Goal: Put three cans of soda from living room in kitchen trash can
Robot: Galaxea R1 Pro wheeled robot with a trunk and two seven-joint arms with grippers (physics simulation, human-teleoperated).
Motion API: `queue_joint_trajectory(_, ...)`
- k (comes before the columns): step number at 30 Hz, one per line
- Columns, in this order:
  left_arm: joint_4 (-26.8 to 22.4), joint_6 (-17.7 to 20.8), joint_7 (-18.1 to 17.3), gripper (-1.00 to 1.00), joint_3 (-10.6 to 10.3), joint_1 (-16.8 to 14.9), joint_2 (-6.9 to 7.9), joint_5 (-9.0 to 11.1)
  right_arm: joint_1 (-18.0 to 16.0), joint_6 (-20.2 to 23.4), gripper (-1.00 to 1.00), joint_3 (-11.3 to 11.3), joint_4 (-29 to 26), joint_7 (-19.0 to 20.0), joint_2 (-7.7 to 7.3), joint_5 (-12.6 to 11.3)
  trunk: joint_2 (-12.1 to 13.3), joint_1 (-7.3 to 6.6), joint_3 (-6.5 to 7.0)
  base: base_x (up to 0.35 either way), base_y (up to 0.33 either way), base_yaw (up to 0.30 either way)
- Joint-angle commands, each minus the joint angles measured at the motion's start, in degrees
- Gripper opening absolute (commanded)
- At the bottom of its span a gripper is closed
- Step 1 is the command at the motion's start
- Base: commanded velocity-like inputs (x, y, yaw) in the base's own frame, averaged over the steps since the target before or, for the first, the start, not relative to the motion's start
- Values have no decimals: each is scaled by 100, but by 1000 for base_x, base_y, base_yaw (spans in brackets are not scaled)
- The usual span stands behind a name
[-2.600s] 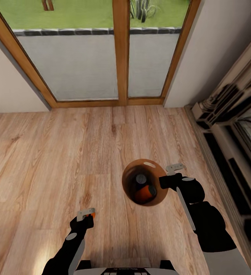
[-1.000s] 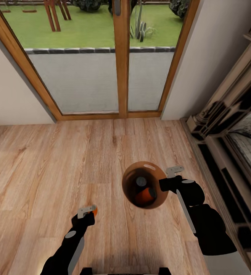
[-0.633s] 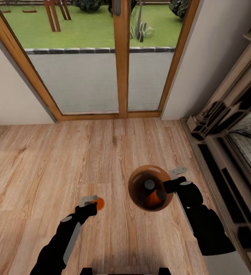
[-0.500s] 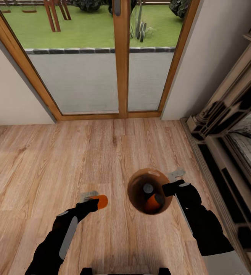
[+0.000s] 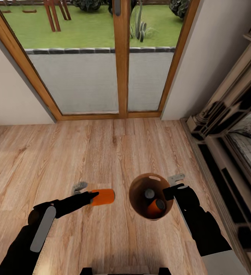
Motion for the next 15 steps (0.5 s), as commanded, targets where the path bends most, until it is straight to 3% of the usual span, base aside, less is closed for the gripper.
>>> queue_joint_trajectory(1,-12,73,-262,-100,61,0,15,-22,-2,-1,-100,1,25,18,1,-80,0,0,1,0,0,0)
queue_joint_trajectory(3,-25,156,-693,-100,162,0,48,-11,-2,-4,-100,1,56,17,1,-80,0,0,1,0,0,0)
queue_joint_trajectory(9,-33,210,-1409,-100,243,0,180,-3,-2,-5,-100,0,73,17,0,-80,0,0,1,0,0,0)
queue_joint_trajectory(10,-34,274,-1717,-100,254,0,228,-2,-2,-6,-100,0,77,17,0,-80,0,0,1,0,0,0)
queue_joint_trajectory(15,-34,511,-2270,-100,437,0,333,4,-2,-6,-100,0,82,17,0,-80,0,0,1,0,0,0)
